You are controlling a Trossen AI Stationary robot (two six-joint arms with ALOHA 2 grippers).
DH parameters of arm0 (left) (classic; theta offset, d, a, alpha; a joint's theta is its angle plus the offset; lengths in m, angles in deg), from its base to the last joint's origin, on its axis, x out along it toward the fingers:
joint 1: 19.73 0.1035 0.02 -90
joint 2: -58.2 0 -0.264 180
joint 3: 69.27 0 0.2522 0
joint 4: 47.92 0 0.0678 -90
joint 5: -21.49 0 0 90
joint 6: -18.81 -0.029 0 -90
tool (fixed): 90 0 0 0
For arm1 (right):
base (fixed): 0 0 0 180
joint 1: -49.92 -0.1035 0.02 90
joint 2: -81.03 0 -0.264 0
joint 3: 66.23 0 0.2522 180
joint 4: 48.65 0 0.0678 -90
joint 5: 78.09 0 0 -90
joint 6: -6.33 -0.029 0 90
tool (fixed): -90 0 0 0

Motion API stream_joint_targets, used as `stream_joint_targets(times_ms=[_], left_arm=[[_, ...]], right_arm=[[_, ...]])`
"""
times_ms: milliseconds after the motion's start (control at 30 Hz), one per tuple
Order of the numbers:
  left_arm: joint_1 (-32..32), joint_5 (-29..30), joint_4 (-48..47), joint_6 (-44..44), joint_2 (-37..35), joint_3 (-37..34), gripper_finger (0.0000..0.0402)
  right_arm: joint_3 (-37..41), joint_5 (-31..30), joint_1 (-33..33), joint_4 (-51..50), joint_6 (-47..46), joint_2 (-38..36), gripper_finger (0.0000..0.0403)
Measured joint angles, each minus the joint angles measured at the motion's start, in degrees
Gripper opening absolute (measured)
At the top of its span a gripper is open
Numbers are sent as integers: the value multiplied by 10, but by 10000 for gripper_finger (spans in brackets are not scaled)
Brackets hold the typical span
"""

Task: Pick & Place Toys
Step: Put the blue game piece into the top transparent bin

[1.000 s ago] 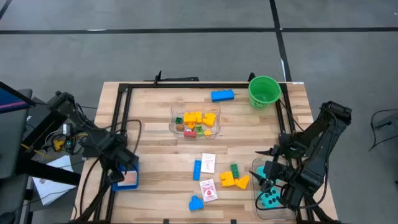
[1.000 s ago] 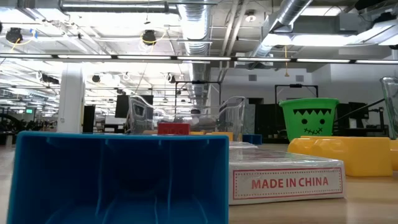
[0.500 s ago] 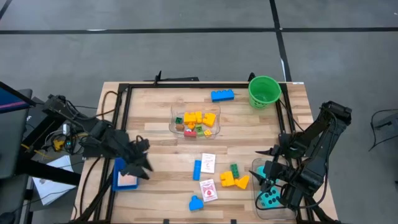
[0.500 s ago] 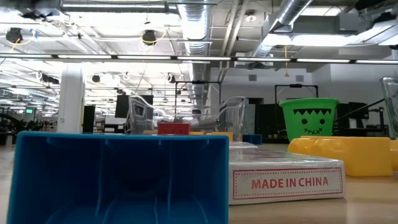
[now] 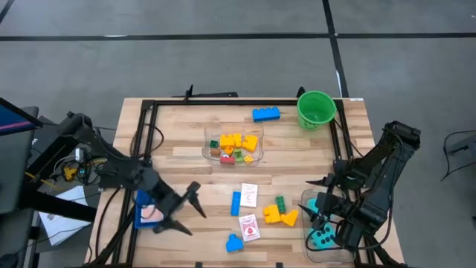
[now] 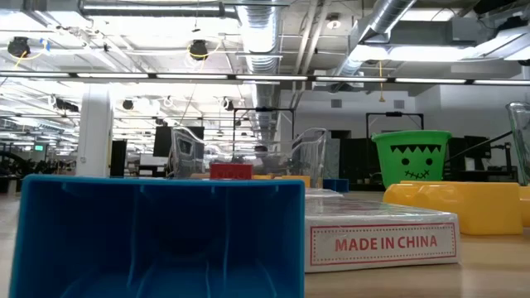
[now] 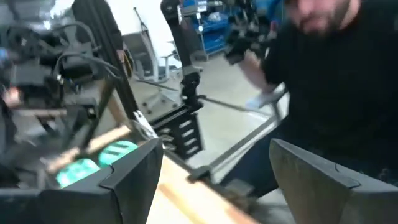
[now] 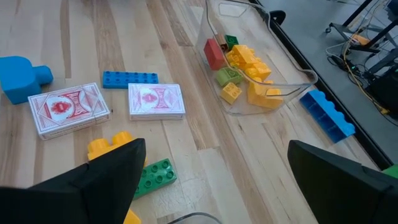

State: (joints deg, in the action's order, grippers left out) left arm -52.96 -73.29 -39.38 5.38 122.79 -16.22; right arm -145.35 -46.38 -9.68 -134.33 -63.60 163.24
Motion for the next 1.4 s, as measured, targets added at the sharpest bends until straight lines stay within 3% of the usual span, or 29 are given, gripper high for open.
stream_joint_targets(times_ms=[133, 333, 533, 833, 1167, 1267, 1400], left_arm=[[16, 46, 84, -88, 59, 0, 289], [53, 111, 170, -103, 120, 0, 289], [90, 115, 176, -101, 140, 0, 289], [105, 173, 177, -86, 138, 0, 289], [105, 326, 127, -86, 112, 0, 289], [104, 331, 66, -73, 83, 0, 289], [100, 329, -1, -42, 34, 0, 290]], right_arm=[[0, 0, 0, 0, -2, 0, 384], [0, 0, 0, 1, -2, 0, 384], [0, -2, 1, 5, -1, 3, 384], [0, -33, 39, 22, -1, 3, 384], [0, -52, 209, 16, 53, -3, 384], [0, -49, 290, 17, 128, -26, 384], [-18, 1, 418, 38, 293, -68, 384]])
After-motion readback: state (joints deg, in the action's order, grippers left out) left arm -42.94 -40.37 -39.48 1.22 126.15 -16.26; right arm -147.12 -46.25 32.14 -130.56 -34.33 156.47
